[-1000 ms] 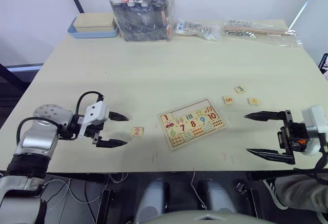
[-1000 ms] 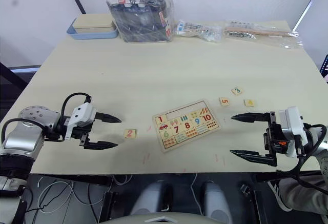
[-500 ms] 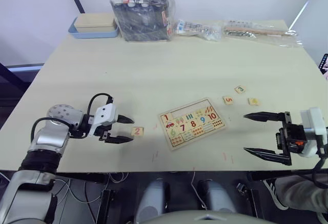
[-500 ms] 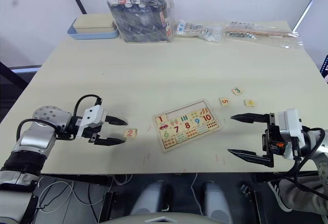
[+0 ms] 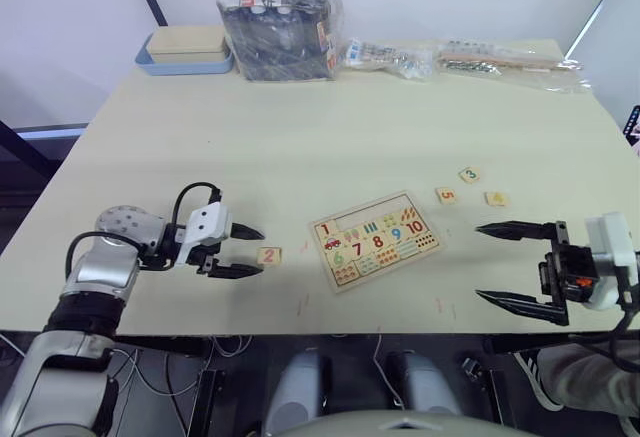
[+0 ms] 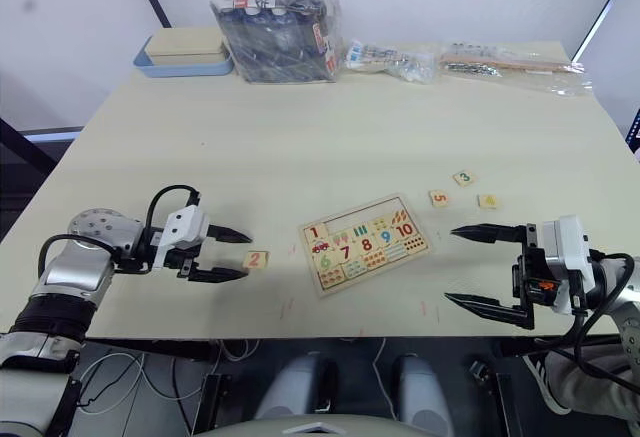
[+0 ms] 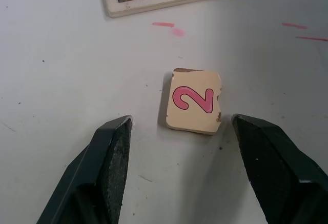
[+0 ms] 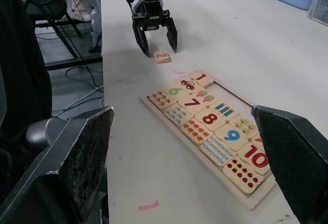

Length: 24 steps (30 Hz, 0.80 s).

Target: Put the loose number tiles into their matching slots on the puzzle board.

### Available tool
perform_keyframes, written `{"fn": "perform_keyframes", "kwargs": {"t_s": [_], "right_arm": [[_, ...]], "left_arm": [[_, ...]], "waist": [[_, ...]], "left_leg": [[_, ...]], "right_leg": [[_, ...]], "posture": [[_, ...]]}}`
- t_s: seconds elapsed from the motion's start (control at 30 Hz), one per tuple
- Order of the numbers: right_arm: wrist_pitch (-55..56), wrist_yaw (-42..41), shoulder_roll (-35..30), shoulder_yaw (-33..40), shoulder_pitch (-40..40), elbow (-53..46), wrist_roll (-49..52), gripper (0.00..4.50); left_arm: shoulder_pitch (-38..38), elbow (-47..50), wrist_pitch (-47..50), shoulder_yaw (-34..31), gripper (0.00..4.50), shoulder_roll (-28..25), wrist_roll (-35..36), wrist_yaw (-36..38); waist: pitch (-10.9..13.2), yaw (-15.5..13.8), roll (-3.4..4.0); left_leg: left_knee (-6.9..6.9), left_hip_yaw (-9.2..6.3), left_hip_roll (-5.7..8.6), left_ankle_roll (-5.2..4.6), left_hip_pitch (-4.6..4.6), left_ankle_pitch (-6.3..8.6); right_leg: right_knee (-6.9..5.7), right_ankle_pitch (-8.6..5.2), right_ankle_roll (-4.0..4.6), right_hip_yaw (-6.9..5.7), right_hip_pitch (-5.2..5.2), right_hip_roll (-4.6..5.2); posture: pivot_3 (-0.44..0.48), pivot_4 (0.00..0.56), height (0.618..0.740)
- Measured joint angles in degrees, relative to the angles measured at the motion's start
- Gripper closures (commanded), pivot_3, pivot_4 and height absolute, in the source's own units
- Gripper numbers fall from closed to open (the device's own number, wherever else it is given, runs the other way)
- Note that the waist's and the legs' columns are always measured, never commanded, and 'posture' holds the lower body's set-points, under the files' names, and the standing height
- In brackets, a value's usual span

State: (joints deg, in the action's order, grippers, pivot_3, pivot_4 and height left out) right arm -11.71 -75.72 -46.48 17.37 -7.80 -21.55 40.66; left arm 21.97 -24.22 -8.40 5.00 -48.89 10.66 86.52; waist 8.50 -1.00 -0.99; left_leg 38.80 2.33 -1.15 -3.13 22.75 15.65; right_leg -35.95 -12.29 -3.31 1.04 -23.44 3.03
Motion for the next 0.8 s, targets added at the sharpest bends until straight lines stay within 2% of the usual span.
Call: {"fn": "perform_keyframes", "kwargs": {"t_s": [0.2,0.3,0.33,0.37,0.4,0.43,0.63,0.8], "right_arm": [[0.06,0.45,0.01,0.0,-0.47,-0.62,0.01,0.0],[0.07,0.85,0.01,0.0,-0.65,-0.75,0.01,0.0],[0.08,0.98,0.01,0.0,-0.66,-0.83,0.01,0.0],[0.1,1.02,0.01,0.0,-0.66,-0.86,0.01,0.0],[0.11,1.03,0.01,0.0,-0.66,-0.86,0.01,0.0],[0.15,1.05,0.01,0.0,-0.67,-0.86,0.01,0.0],[0.52,1.09,0.01,0.0,-0.84,-0.86,0.01,0.0],[0.54,1.33,0.0,0.23,-0.88,-0.81,0.1,0.0]], "left_arm": [[0.39,-1.07,-1.02,0.0,1.17,0.53,0.03,0.47],[0.44,-1.3,-1.33,-0.02,2.0,0.79,0.04,0.55],[0.47,-1.31,-1.55,0.0,2.45,0.97,0.04,0.56],[0.48,-1.31,-1.7,0.01,2.57,1.12,0.05,0.57],[0.48,-1.33,-1.8,0.01,3.34,1.15,0.04,0.57],[0.54,-1.36,-2.01,0.01,3.48,1.16,0.04,0.55],[0.14,-0.64,-1.11,-0.19,3.5,1.05,0.23,0.45],[-2.26,6.4,6.19,-0.32,3.5,-1.16,1.01,-0.14]], "waist": [[-0.01,0.0,0.01],[-0.02,0.0,0.02],[-0.02,0.03,0.02],[-0.02,0.06,0.03],[-0.03,0.09,0.03],[-0.03,0.1,0.03],[-0.03,0.12,0.03],[-0.01,0.2,0.02]], "left_leg": [[0.0,0.0,0.0,0.0,0.0,0.0],[0.01,0.0,0.0,0.0,0.0,0.0],[0.01,0.0,0.0,0.0,0.0,0.0],[0.01,0.0,0.0,0.0,0.0,0.0],[0.01,0.0,0.0,0.0,-0.01,0.0],[0.01,0.0,0.0,0.0,-0.01,0.0],[0.0,0.0,0.0,0.0,-0.01,0.0],[0.0,0.0,-0.03,0.0,0.01,0.0]], "right_leg": [[0.0,0.0,0.0,0.0,0.0,0.0],[0.0,0.0,0.0,0.0,0.0,0.0],[0.0,0.0,0.0,0.0,0.0,0.0],[0.0,0.0,0.0,0.0,0.0,0.0],[0.0,0.0,0.0,0.0,0.0,0.0],[0.0,0.0,0.0,0.0,0.0,-0.01],[0.0,0.0,0.0,0.0,0.0,-0.01],[0.0,0.0,0.0,0.0,-0.01,-0.01]], "posture": [[0.0,0.15,0.74],[0.0,0.15,0.74],[0.0,0.15,0.74],[0.0,0.15,0.74],[0.0,0.15,0.74],[0.0,0.15,0.74],[0.0,0.15,0.74],[0.0,0.15,0.74]]}}
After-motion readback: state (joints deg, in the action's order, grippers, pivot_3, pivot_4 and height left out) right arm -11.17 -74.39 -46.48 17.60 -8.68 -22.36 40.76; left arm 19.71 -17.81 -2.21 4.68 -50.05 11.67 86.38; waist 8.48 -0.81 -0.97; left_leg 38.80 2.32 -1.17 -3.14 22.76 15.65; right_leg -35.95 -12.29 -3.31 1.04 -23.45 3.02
